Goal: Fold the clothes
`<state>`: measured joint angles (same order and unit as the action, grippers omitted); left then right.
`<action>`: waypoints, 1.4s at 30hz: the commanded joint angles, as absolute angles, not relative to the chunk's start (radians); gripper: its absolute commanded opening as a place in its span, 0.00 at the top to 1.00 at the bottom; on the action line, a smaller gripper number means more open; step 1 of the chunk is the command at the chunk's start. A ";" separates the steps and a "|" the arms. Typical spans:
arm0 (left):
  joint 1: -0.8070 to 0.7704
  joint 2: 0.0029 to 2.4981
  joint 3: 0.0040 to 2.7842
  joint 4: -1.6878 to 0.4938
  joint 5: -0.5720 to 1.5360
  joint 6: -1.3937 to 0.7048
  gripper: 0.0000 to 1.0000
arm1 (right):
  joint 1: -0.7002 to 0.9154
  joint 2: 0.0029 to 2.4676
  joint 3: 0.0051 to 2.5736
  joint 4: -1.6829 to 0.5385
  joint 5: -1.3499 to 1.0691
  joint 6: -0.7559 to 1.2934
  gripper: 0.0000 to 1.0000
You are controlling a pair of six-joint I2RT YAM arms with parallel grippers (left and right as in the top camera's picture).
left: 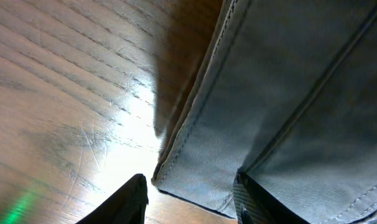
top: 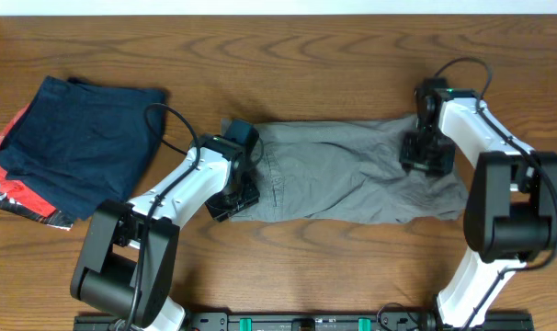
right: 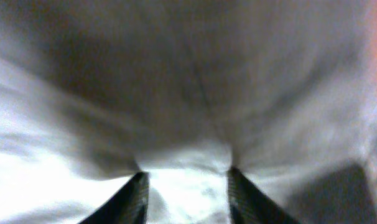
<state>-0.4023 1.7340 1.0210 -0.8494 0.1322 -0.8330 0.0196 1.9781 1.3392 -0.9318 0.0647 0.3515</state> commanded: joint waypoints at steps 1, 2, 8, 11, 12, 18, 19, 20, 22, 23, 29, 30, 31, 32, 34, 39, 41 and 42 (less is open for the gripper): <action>-0.405 1.743 1.017 -0.856 0.131 -0.819 0.53 | 0.014 1.901 1.351 -0.795 -0.022 0.329 0.58; -0.405 1.743 1.017 -0.856 0.131 -0.820 0.53 | 0.014 1.901 1.351 -0.736 -0.060 0.303 0.58; -0.405 1.743 1.017 -0.860 0.132 -0.820 0.53 | 0.032 1.980 1.347 -0.462 -0.121 0.295 0.56; -0.405 1.743 1.017 -0.865 0.132 -0.820 0.53 | 0.041 2.000 1.347 -0.407 -0.124 0.295 0.55; -0.405 1.743 1.017 -0.868 0.132 -0.819 0.53 | 0.041 1.998 1.348 -0.397 -0.124 0.295 0.55; -0.390 1.719 1.038 -0.934 0.126 -0.761 0.52 | 0.017 1.903 1.381 -0.447 -0.123 0.287 0.51; -0.381 1.702 1.048 -0.942 0.118 -0.752 0.52 | 0.011 1.870 1.384 -0.466 -0.123 0.287 0.49; -0.369 1.679 1.057 -0.941 0.111 -0.738 0.52 | 0.007 1.837 1.384 -0.484 -0.124 0.287 0.47; -0.342 1.629 1.069 -0.932 0.082 -0.733 0.45 | 0.001 1.772 1.384 -0.522 -0.123 0.286 0.45; -0.326 1.601 1.071 -0.915 0.066 -0.732 0.30 | 0.001 1.732 1.384 -0.554 -0.124 0.282 0.44; -0.228 1.557 1.069 -0.794 0.152 -0.566 0.06 | 0.006 1.588 1.384 -0.754 -0.120 0.260 0.38; -0.215 1.567 1.068 -0.785 0.189 -0.537 0.05 | 0.007 1.576 1.384 -0.790 -0.116 0.260 0.38; -0.204 1.579 1.066 -0.775 0.225 -0.504 0.05 | 0.007 1.570 1.384 -0.817 -0.113 0.260 0.37; -0.191 1.595 1.065 -0.764 0.260 -0.471 0.05 | 0.007 1.567 1.384 -0.846 -0.112 0.260 0.37; -0.165 1.637 1.065 -0.734 0.322 -0.432 0.04 | 0.007 1.568 1.383 -0.899 -0.112 0.260 0.37; -0.134 1.743 1.065 -0.637 0.474 -0.361 0.04 | 0.008 1.569 1.383 -0.960 -0.112 0.244 0.36; -0.134 1.787 1.065 -0.600 0.517 -0.353 0.04 | 0.013 1.569 1.383 -0.983 -0.113 0.222 0.36; -0.134 1.809 1.065 -0.588 0.531 -0.352 0.04 | 0.015 1.569 1.383 -0.994 -0.113 0.214 0.36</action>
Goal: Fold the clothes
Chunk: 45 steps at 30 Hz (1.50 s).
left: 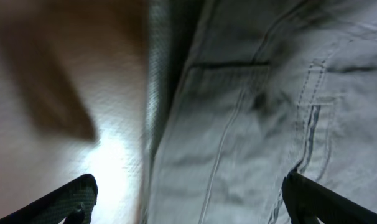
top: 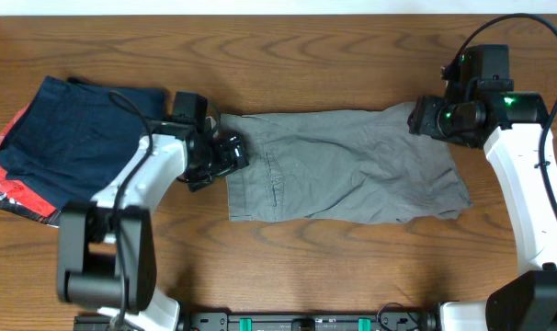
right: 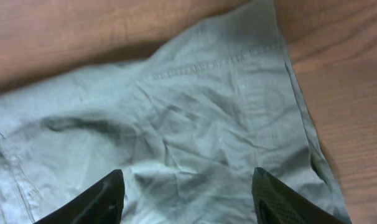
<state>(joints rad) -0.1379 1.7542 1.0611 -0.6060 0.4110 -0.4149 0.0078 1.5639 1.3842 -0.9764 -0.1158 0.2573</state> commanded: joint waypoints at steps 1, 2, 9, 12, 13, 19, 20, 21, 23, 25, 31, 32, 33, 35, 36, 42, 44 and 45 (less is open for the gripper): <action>-0.134 1.831 1.065 -0.580 0.532 -0.352 0.04 | 0.019 1.569 1.383 -1.007 -0.113 0.204 0.35; -0.134 1.849 1.065 -0.578 0.533 -0.352 0.04 | 0.023 1.569 1.383 -1.021 -0.113 0.199 0.35; -0.135 1.936 1.065 -0.583 0.622 -0.352 0.56 | 0.051 1.570 1.382 -1.052 -0.113 0.192 0.35; -0.134 1.929 1.065 -0.607 0.625 -0.352 0.79 | 0.075 1.573 1.377 -1.052 -0.113 0.179 0.35; -0.131 1.923 1.066 -0.617 0.625 -0.352 0.81 | 0.087 1.577 1.374 -1.052 -0.113 0.169 0.35; -0.078 1.842 1.106 -0.733 0.624 -0.338 0.94 | 0.139 1.624 1.349 -1.044 -0.134 0.159 0.92; -0.070 1.820 1.115 -0.752 0.625 -0.333 0.94 | 0.147 1.636 1.344 -1.040 -0.163 0.159 0.99; -0.062 1.794 1.126 -0.776 0.625 -0.333 0.94 | 0.159 1.650 1.338 -1.035 -0.195 0.159 0.99; -0.051 1.738 1.146 -0.809 0.625 -0.333 0.94 | 0.189 1.681 1.327 -1.017 -0.245 0.148 0.99; -0.045 1.683 1.160 -0.831 0.625 -0.333 0.94 | 0.234 1.720 1.316 -0.996 -0.272 0.148 0.99; -0.042 1.527 1.181 -0.860 0.635 -0.334 0.94 | 0.395 1.861 1.295 -0.906 -0.286 0.148 0.99; -0.041 1.509 1.184 -0.863 0.647 -0.334 0.94 | 0.423 1.890 1.294 -0.883 -0.286 0.149 0.99; -0.039 1.488 1.189 -0.869 0.659 -0.338 0.94 | 0.447 1.915 1.294 -0.862 -0.286 0.155 0.99; -0.038 1.446 1.206 -0.882 0.674 -0.349 0.94 | 0.509 1.983 1.294 -0.792 -0.286 0.184 0.99; -0.038 1.435 1.213 -0.886 0.675 -0.355 0.94 | 0.532 2.007 1.294 -0.760 -0.286 0.195 0.99; -0.038 1.364 1.257 -0.889 0.719 -0.371 0.94 | 0.672 2.101 1.294 -0.550 -0.341 0.247 0.99; -0.038 1.351 1.271 -0.889 0.738 -0.379 0.94 | 0.705 2.104 1.294 -0.501 -0.326 0.247 0.98; -0.038 1.346 1.279 -0.889 0.751 -0.379 0.94 | 0.718 2.104 1.295 -0.481 -0.308 0.247 0.98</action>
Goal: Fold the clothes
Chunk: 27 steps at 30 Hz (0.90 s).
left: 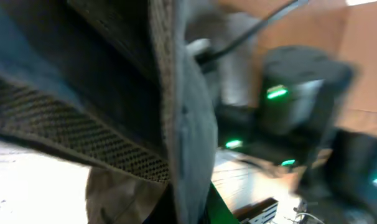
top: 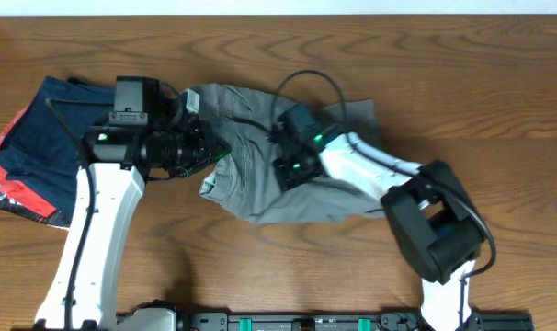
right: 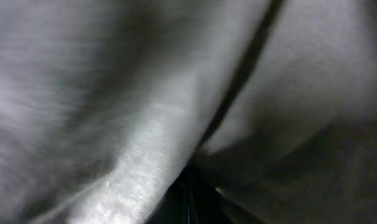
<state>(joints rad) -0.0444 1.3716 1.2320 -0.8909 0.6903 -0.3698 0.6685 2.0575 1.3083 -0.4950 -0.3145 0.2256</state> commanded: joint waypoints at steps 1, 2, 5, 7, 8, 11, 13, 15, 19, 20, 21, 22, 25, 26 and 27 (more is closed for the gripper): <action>-0.038 1.343 1.287 -0.889 0.753 -0.379 0.94 | 0.728 2.103 1.300 -0.475 -0.282 0.247 0.98; -0.038 1.340 1.293 -0.889 0.752 -0.379 0.95 | 0.733 2.100 1.308 -0.480 -0.261 0.247 0.99; -0.038 1.338 1.294 -0.894 0.751 -0.379 0.94 | 0.720 2.073 1.338 -0.521 -0.234 0.247 0.98; -0.038 1.339 1.294 -0.905 0.743 -0.378 0.94 | 0.690 2.032 1.364 -0.569 -0.208 0.246 0.98; -0.038 1.340 1.294 -0.910 0.732 -0.378 0.94 | 0.673 2.009 1.375 -0.590 -0.195 0.247 0.98; -0.038 1.340 1.294 -0.925 0.692 -0.377 0.94 | 0.604 1.920 1.394 -0.642 -0.129 0.245 0.95; -0.038 1.340 1.294 -0.928 0.687 -0.374 0.94 | 0.552 1.861 1.394 -0.672 -0.076 0.230 0.91; -0.038 1.340 1.294 -0.927 0.687 -0.374 0.94 | 0.490 1.814 1.394 -0.717 -0.050 0.192 0.91; -0.038 1.340 1.294 -0.927 0.686 -0.374 0.94 | 0.368 1.793 1.393 -0.855 -0.019 0.139 0.91; -0.038 1.340 1.294 -0.927 0.679 -0.374 0.94 | 0.343 1.800 1.389 -0.890 -0.018 0.126 0.91; -0.038 1.340 1.294 -0.927 0.668 -0.375 0.94 | 0.323 1.804 1.385 -0.918 -0.018 0.111 0.91; -0.038 1.340 1.293 -0.927 0.662 -0.375 0.94 | 0.302 1.813 1.376 -0.943 -0.015 0.094 0.91; -0.039 1.341 1.293 -0.927 0.662 -0.376 0.94 | 0.254 1.833 1.331 -0.968 -0.004 0.088 0.91; -0.039 1.341 1.293 -0.927 0.662 -0.377 0.94 | 0.241 1.839 1.311 -0.965 -0.005 0.091 0.91; -0.039 1.341 1.293 -0.927 0.662 -0.379 0.94 | 0.235 1.845 1.291 -0.957 -0.009 0.097 0.91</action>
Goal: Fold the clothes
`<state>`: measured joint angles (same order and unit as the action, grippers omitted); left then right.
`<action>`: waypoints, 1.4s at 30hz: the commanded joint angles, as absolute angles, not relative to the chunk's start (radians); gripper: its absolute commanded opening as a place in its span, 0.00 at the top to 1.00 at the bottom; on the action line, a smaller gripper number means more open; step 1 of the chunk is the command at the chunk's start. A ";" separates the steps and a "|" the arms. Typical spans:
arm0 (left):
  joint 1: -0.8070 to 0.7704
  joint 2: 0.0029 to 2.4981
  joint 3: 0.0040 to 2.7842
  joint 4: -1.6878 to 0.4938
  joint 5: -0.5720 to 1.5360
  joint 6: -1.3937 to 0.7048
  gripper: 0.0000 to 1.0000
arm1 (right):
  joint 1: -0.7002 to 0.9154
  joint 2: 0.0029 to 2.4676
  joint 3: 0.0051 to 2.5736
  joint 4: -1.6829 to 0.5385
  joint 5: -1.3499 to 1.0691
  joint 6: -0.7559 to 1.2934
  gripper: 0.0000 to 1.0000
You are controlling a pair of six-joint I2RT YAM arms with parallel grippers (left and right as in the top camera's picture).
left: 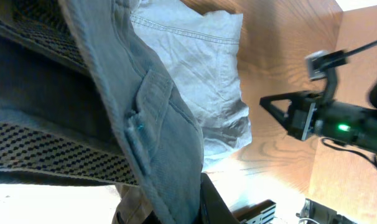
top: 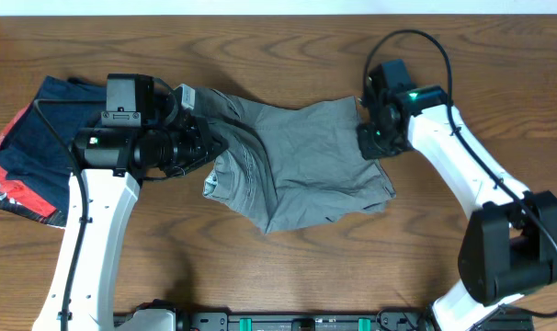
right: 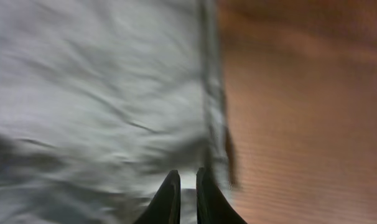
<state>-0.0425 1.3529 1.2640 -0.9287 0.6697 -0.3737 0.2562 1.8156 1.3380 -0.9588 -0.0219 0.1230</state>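
Note:
Crumpled grey shorts lie across the middle of the table in the overhead view. My left gripper is at their left end, shut on the waistband, which is raised off the wood. In the left wrist view the waistband runs down into that gripper, with the rest of the cloth hanging beyond. My right gripper sits at the shorts' upper right corner. In the right wrist view its fingers are almost together on the grey cloth, beside the hem.
A folded navy garment lies at the left on top of a red one. Bare wooden table surrounds the shorts. The arm bases stand at the front edge.
My right gripper was at the middle of the bunched shorts and is now at their upper right corner. The cloth spreads further right. My left gripper still holds the raised waistband in about the same place.
The shorts first lay flat, with my left gripper at the waistband's near corner and my right on the leg end. Then both grippers were open at the far corners. Then the left held the waistband up with the cloth bunched, and now the right end is spread again.

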 commanded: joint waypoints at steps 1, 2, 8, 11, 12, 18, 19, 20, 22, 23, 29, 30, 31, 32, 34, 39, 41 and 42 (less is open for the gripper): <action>-0.039 1.341 1.293 -0.926 0.662 -0.379 0.94 | 0.231 1.847 1.267 -0.947 -0.018 0.101 0.91; -0.039 1.341 1.293 -0.926 0.662 -0.380 0.94 | 0.230 1.849 1.242 -0.929 -0.029 0.100 0.91; -0.056 1.341 1.293 -0.878 0.665 -0.460 0.94 | 0.265 1.850 1.082 -0.794 -0.132 0.121 0.90; -0.101 1.341 1.293 -0.833 0.666 -0.498 0.93 | 0.295 1.850 1.023 -0.743 -0.132 0.165 0.90; -0.120 1.341 1.293 -0.819 0.665 -0.508 0.94 | 0.306 1.850 1.006 -0.729 -0.132 0.178 0.90; -0.276 1.372 1.293 -0.711 0.655 -0.581 0.93 | 0.359 1.850 0.975 -0.700 -0.132 0.233 0.91; -0.305 1.385 1.293 -0.694 0.640 -0.596 0.93 | 0.367 1.850 0.975 -0.699 -0.132 0.241 0.91; -0.329 1.398 1.293 -0.682 0.622 -0.609 0.93 | 0.374 1.850 0.975 -0.700 -0.133 0.250 0.91; -0.379 1.433 1.293 -0.647 0.599 -0.624 0.93 | 0.392 1.850 0.975 -0.703 -0.140 0.258 0.91; -0.408 1.459 1.293 -0.623 0.597 -0.632 0.94 | 0.404 1.850 0.975 -0.704 -0.151 0.258 0.91; -0.524 1.563 1.293 -0.526 0.598 -0.695 0.93 | 0.447 1.850 0.975 -0.706 -0.154 0.277 0.90; -0.541 1.574 1.293 -0.511 0.598 -0.698 0.94 | 0.449 1.850 0.975 -0.706 -0.154 0.279 0.89; -0.556 1.583 1.293 -0.500 0.597 -0.698 0.94 | 0.448 1.850 0.975 -0.706 -0.154 0.284 0.89; -0.567 1.588 1.293 -0.494 0.597 -0.698 0.94 | 0.448 1.850 0.975 -0.706 -0.154 0.285 0.89; -0.580 1.588 1.293 -0.490 0.597 -0.698 0.91 | 0.444 1.850 0.975 -0.708 -0.154 0.285 0.86; -0.553 1.567 1.294 -0.491 0.645 -0.682 0.57 | 0.395 1.827 1.022 -0.805 -0.135 0.286 0.75; -0.520 1.546 1.294 -0.492 0.646 -0.670 0.55 | 0.348 1.798 1.070 -0.870 -0.074 0.321 0.75; -0.499 1.534 1.294 -0.492 0.645 -0.660 0.55 | 0.313 1.776 1.106 -0.913 -0.026 0.339 0.75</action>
